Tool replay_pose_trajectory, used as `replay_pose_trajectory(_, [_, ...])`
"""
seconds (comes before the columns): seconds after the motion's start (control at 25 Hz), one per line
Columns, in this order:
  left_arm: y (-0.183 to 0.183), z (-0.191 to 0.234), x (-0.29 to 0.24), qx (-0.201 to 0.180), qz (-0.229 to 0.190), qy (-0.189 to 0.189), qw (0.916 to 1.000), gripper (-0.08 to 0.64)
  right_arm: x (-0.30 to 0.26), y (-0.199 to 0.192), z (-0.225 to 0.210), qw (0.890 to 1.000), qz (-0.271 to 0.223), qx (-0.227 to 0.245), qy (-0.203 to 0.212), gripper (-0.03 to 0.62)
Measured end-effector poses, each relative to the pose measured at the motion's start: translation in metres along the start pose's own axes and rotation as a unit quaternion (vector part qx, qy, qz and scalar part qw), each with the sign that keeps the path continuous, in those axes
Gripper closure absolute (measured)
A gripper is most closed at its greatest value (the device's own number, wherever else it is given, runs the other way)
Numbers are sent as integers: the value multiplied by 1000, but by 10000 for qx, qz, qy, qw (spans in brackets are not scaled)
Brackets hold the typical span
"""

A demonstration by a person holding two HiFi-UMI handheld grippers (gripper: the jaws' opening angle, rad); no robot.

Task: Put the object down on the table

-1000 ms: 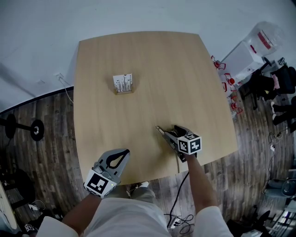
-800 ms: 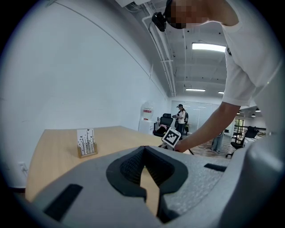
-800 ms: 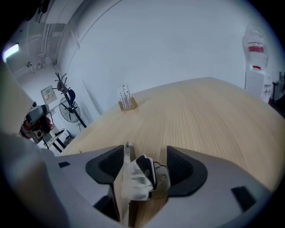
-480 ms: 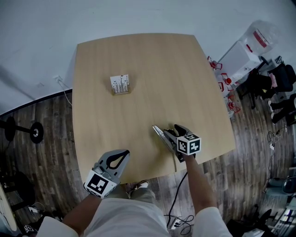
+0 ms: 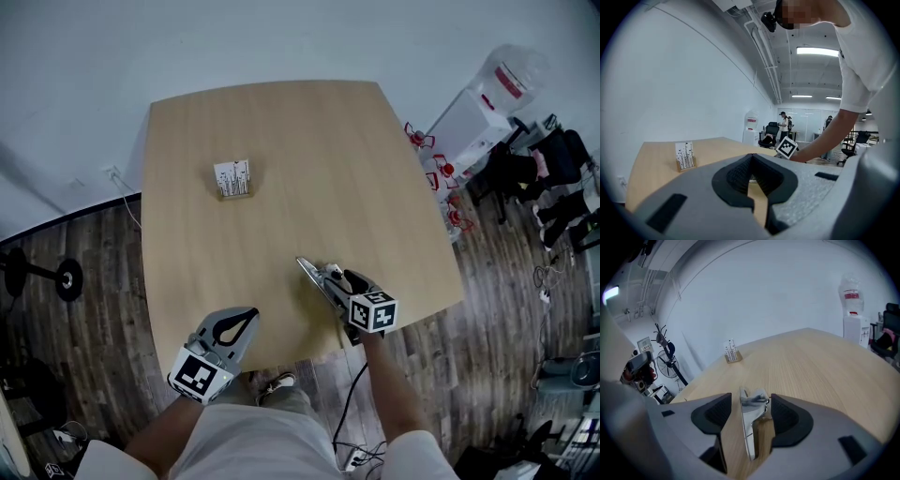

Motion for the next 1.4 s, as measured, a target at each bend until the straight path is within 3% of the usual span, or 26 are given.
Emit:
replay_pose_trajectory(0.12, [5,-7,3,-72,-76,-32,9999,555,17,-1,4,9998,-158,17,-83,384])
replay_pose_trajectory(0.92, [33,-47,68,-491,-413,152,9978,555,123,-11,39,9910,-1278,-163,-349,564])
replay_pose_trajectory(1.12, [38,-52,80,-525,-558,224,9968,555,151,-10,48,9883,-1416,-173,-536,594])
replay_pose_trajectory(1.4, [62,-51,86,-629,-851,376,9937,555,194,16,68,9820,-1754,321,-622,595])
Point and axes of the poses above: the fingertips, and each gripper's own axes: x backward along the fingers, z to its left, y out of its top, the point moved 7 cm from there along x, backward along the fingers, and after that the axes turned 11 degrees about y, right-handed, at the moved point
